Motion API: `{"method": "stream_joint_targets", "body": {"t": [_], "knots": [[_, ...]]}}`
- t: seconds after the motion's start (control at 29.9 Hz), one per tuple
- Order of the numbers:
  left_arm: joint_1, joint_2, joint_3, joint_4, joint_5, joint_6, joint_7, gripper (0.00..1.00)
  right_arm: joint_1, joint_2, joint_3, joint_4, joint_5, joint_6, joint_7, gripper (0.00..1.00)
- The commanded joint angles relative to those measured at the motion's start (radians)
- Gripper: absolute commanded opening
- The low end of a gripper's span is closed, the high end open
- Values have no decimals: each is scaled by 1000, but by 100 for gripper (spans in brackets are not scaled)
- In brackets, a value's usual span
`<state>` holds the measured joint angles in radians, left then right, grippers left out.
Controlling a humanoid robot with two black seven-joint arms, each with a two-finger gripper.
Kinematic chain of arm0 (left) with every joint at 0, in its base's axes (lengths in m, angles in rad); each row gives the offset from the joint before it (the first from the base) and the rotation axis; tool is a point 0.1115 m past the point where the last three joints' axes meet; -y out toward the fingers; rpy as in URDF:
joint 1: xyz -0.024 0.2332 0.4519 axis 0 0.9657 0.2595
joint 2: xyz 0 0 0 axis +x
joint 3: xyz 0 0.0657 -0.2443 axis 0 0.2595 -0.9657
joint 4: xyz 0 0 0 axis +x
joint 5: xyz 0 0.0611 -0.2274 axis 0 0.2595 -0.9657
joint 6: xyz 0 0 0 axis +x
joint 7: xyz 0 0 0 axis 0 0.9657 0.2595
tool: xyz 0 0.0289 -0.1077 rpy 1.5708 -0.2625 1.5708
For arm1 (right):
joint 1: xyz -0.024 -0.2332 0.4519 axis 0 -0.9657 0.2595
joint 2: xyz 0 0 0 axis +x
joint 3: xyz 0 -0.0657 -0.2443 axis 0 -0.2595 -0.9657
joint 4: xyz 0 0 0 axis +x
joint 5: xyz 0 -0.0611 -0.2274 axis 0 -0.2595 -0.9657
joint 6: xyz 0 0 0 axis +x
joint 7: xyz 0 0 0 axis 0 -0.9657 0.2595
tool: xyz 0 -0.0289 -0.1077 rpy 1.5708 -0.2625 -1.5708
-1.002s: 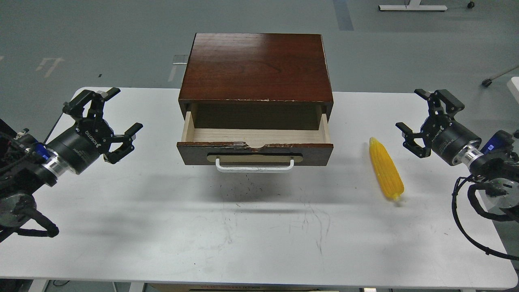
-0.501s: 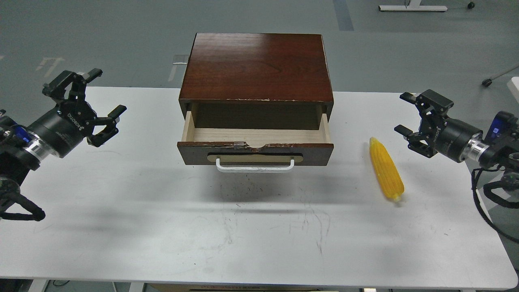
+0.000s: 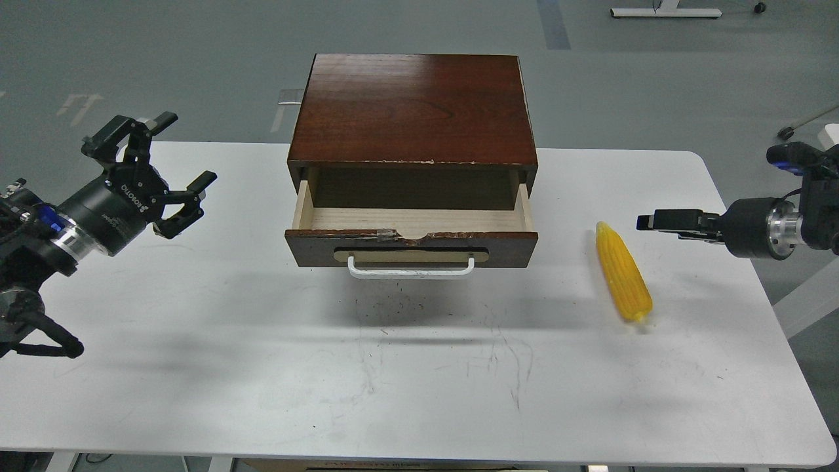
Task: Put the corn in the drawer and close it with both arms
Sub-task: 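Lower the right gripper onto the corn cob and close it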
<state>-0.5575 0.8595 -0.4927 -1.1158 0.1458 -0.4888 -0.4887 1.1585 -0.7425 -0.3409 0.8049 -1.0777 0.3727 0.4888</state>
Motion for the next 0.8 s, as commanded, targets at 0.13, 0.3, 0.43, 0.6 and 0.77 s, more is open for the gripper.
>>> {"method": "stream_joint_targets", "body": {"t": [0.13,0.3,0.43,0.6,0.77], "knots": [[1,-8,-1,-1,0,0,0,100,-2,147,-116,-107,-8,-20,0,100],[1,-8,-1,-1,0,0,0,100,-16,189,-148,-124,-8,-20,0,100],[1,-10,-1,-1,5,0,0,100,-17,190,-167,-121,-7,-20,0,97],[1,-14,-1,-1,5,0,0,100,-22,190,-171,-115,-7,-20,0,75],[1,-11,0,-1,5,0,0,100,-23,190,-202,-115,-7,-20,0,28]]}}
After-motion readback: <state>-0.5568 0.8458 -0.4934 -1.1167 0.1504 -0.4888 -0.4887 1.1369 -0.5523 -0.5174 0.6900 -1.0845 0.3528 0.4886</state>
